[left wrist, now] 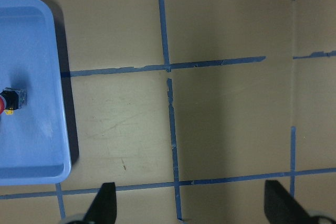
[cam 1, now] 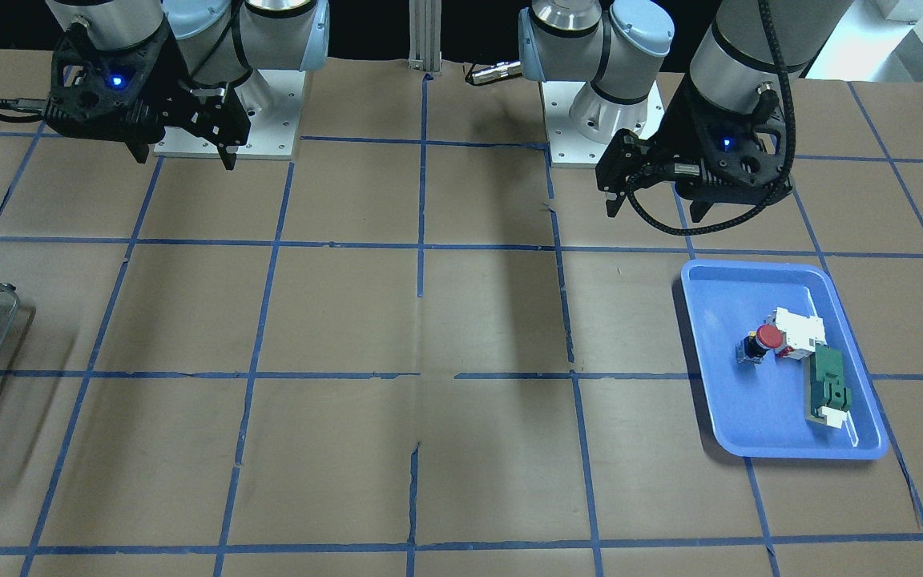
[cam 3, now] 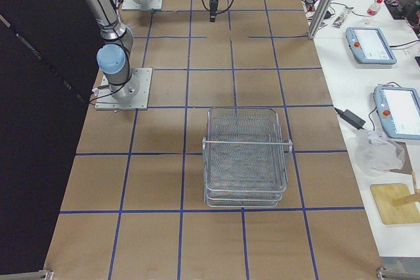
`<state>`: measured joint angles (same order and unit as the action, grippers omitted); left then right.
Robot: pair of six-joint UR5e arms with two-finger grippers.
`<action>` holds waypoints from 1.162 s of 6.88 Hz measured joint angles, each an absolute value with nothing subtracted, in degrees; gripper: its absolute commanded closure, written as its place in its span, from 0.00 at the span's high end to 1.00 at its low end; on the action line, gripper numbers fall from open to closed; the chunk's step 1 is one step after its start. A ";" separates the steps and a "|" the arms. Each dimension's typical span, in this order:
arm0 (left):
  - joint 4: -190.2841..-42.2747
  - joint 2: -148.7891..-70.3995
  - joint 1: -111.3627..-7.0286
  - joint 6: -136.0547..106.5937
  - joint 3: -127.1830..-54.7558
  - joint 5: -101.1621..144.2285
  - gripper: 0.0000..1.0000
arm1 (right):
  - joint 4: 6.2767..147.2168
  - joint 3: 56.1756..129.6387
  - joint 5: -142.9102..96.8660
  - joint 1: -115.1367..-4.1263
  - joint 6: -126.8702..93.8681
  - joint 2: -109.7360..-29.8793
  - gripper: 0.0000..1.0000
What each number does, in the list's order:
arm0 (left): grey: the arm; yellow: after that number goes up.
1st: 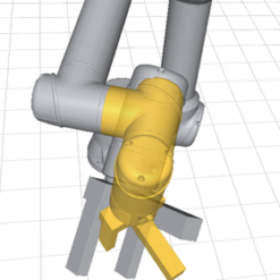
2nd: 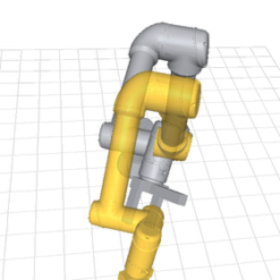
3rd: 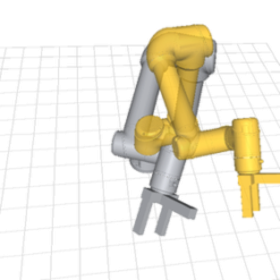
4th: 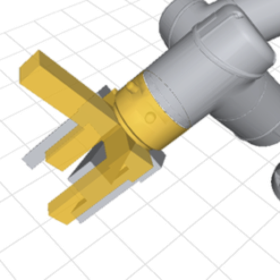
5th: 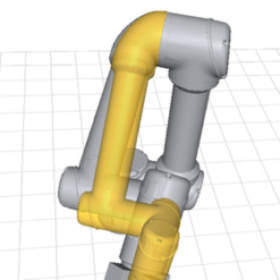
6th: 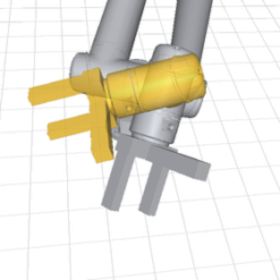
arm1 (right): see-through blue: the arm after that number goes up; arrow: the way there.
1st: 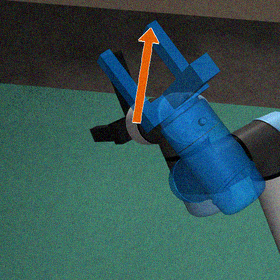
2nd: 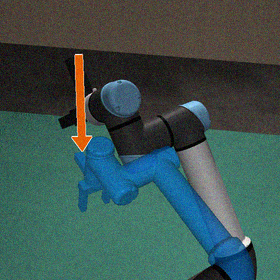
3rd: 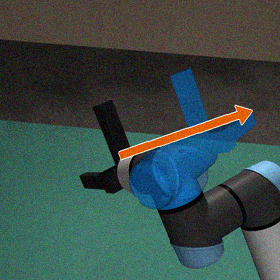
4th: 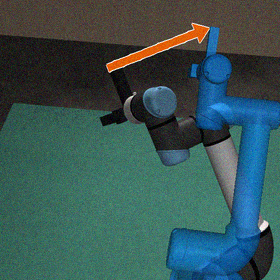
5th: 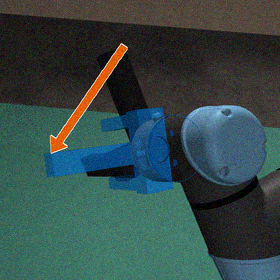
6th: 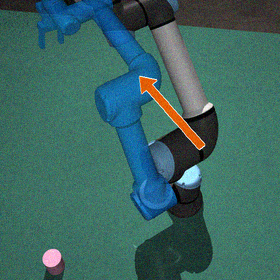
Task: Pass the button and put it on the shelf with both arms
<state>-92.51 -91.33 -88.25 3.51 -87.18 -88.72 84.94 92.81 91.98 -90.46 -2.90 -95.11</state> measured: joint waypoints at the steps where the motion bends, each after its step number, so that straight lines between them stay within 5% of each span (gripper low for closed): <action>1: -92.60 -91.27 -88.10 3.51 -87.20 -88.73 1.00 | 85.04 92.81 91.89 -90.45 -2.88 -95.21 1.00; 4: -91.43 -92.10 -86.38 4.65 -88.25 -88.54 1.00 | 85.12 92.81 91.88 -90.48 -2.82 -95.56 1.00; 8: -81.21 -98.94 -70.85 20.97 -93.93 -88.82 1.00 | 85.60 92.81 91.91 -90.50 -2.83 -95.62 1.00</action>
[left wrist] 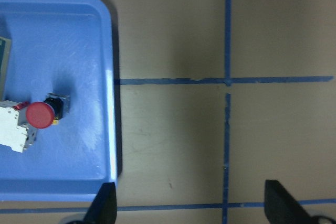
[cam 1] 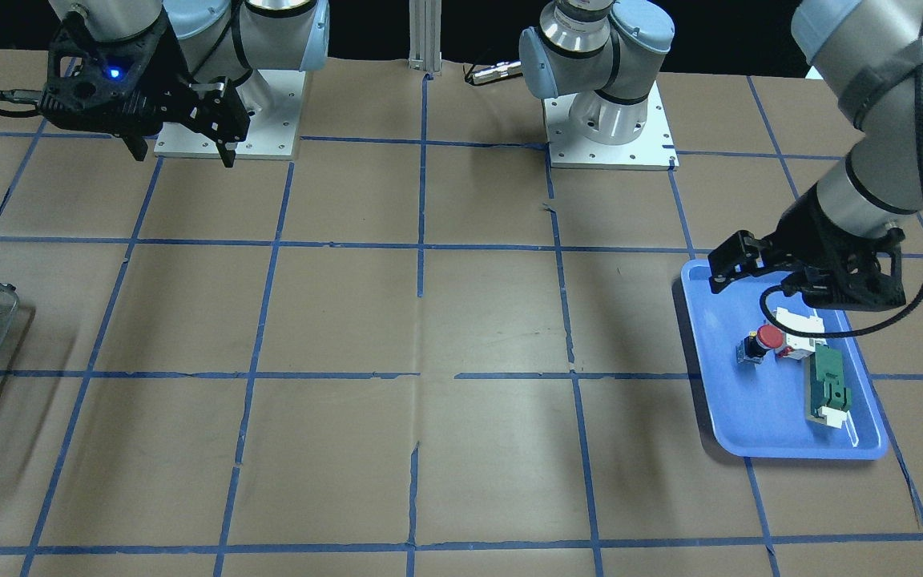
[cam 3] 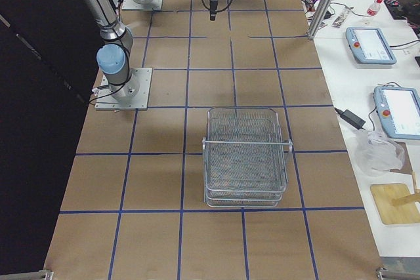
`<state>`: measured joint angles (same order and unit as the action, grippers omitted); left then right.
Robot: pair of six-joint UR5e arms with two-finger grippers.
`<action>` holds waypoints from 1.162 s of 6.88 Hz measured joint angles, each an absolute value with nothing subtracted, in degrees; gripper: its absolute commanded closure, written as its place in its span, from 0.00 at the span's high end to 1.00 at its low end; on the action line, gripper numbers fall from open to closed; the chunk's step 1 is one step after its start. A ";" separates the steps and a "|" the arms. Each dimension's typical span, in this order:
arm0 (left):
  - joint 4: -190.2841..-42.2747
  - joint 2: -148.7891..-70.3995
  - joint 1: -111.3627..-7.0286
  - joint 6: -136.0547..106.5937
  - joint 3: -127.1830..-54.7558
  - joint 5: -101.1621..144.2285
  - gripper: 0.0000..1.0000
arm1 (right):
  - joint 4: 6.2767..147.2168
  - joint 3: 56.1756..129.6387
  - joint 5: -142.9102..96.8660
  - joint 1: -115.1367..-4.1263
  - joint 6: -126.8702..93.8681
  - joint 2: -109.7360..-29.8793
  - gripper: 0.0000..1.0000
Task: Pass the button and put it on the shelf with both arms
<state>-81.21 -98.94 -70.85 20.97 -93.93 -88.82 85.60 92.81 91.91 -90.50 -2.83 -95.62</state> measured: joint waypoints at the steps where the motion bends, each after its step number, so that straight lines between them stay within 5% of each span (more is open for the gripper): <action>1: -77.62 -101.20 -68.60 26.27 -94.93 -89.35 1.00 | 85.56 92.81 91.98 -90.51 -2.87 -95.62 1.00; 6: -66.21 -109.59 -61.54 35.62 -101.76 -91.57 1.00 | 85.11 92.81 92.09 -90.61 -2.91 -95.93 1.00; 8: -65.66 -110.99 -61.45 35.69 -102.96 -91.51 0.78 | 84.97 92.81 92.17 -90.59 -2.94 -95.91 1.00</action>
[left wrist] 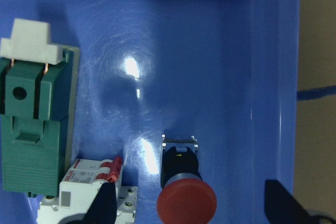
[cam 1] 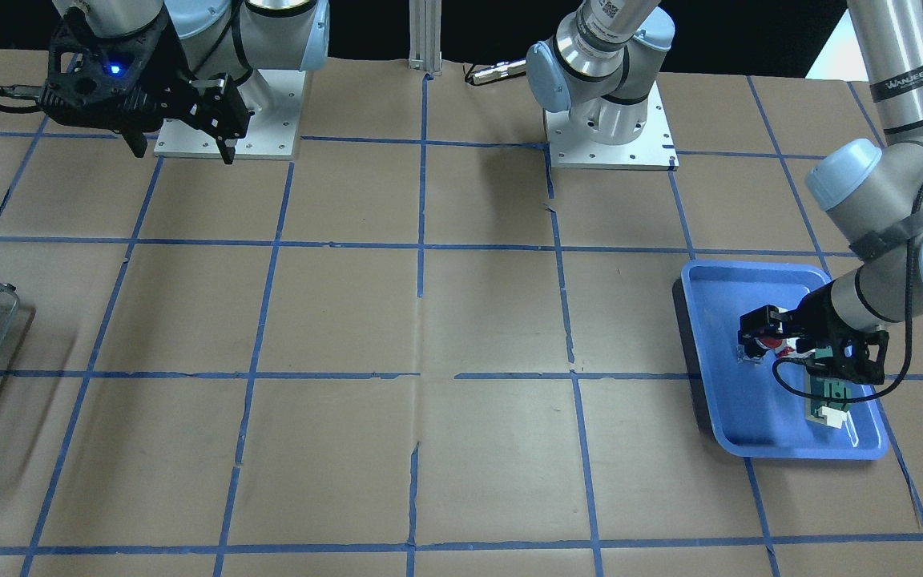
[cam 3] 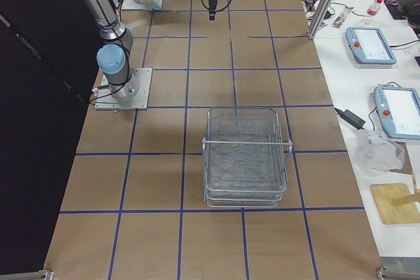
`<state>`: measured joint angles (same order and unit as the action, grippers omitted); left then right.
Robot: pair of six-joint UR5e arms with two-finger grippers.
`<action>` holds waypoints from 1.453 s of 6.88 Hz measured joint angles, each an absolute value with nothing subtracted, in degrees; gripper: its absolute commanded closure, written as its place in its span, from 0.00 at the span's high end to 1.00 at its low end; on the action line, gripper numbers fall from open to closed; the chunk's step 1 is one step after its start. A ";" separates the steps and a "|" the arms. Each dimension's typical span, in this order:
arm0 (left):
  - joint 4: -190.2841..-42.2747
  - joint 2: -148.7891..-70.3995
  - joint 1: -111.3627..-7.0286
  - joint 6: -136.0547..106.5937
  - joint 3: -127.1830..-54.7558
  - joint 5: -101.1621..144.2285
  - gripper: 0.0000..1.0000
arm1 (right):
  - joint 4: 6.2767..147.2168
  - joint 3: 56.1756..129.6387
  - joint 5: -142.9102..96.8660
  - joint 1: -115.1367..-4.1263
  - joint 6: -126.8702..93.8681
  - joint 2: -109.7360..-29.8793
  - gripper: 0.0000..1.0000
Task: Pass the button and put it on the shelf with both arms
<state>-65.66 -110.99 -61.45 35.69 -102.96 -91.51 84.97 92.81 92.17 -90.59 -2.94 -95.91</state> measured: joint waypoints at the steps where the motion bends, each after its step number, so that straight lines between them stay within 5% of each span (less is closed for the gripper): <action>1: -65.55 -110.95 -61.44 35.69 -103.71 -91.52 0.59 | 84.77 92.83 92.26 -90.58 -2.95 -95.94 1.00; 10: -63.89 -109.50 -61.35 35.81 -104.50 -91.94 0.57 | 85.40 92.85 92.00 -90.54 -3.07 -95.98 1.00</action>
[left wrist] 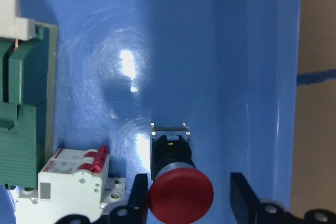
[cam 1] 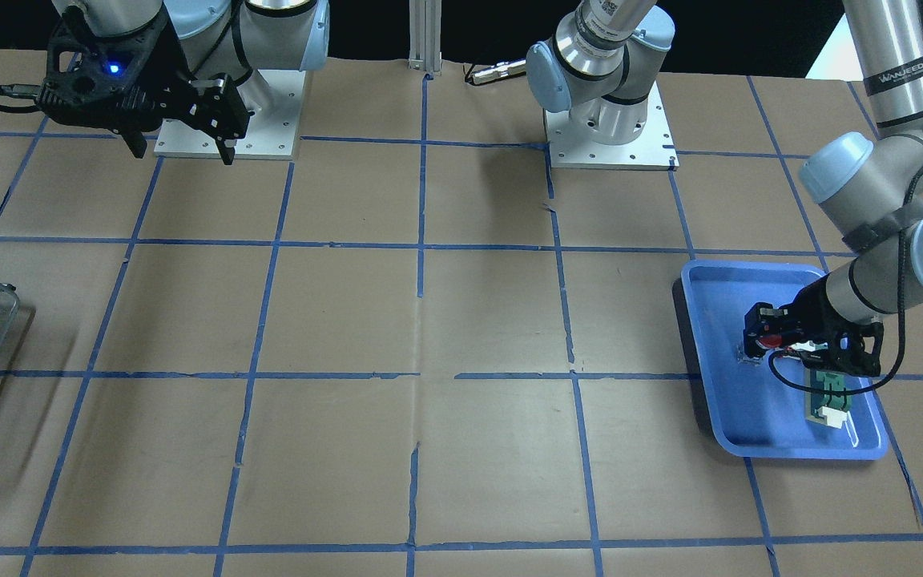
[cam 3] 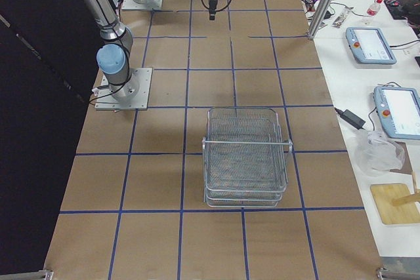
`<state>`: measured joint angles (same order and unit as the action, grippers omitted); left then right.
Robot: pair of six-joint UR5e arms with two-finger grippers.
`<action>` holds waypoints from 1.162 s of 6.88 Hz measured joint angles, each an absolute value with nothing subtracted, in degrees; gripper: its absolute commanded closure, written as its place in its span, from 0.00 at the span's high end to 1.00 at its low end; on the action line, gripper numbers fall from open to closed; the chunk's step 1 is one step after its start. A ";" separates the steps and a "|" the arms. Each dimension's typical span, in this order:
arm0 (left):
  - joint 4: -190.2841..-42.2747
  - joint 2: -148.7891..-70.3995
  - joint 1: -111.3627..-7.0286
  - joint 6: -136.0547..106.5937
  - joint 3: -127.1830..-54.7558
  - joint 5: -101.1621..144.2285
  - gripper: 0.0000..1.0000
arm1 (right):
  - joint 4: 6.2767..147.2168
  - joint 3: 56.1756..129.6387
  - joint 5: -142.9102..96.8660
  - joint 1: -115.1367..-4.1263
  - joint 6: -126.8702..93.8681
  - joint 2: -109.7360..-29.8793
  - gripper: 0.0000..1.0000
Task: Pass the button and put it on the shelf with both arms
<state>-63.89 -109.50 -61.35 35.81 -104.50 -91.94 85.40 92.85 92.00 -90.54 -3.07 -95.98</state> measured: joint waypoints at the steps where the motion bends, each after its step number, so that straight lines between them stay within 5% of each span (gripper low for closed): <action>1: -63.23 -109.54 -61.35 35.82 -104.53 -91.97 0.50 | 85.15 92.82 92.03 -90.50 -3.10 -95.97 1.00; 2: -62.97 -109.55 -61.35 35.82 -104.54 -91.97 0.31 | 84.92 92.82 92.02 -90.49 -3.10 -95.96 1.00; 4: -62.81 -109.55 -61.40 35.85 -104.55 -92.01 0.14 | 84.83 92.86 91.79 -90.67 -3.62 -95.88 1.00; 8: -66.91 -106.89 -61.92 35.55 -103.14 -89.84 0.17 | 85.15 92.83 88.28 -88.91 -11.41 -95.32 1.00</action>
<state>-66.91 -106.89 -61.92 35.55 -103.14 -89.84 85.15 92.83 88.28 -88.91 -11.41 -95.32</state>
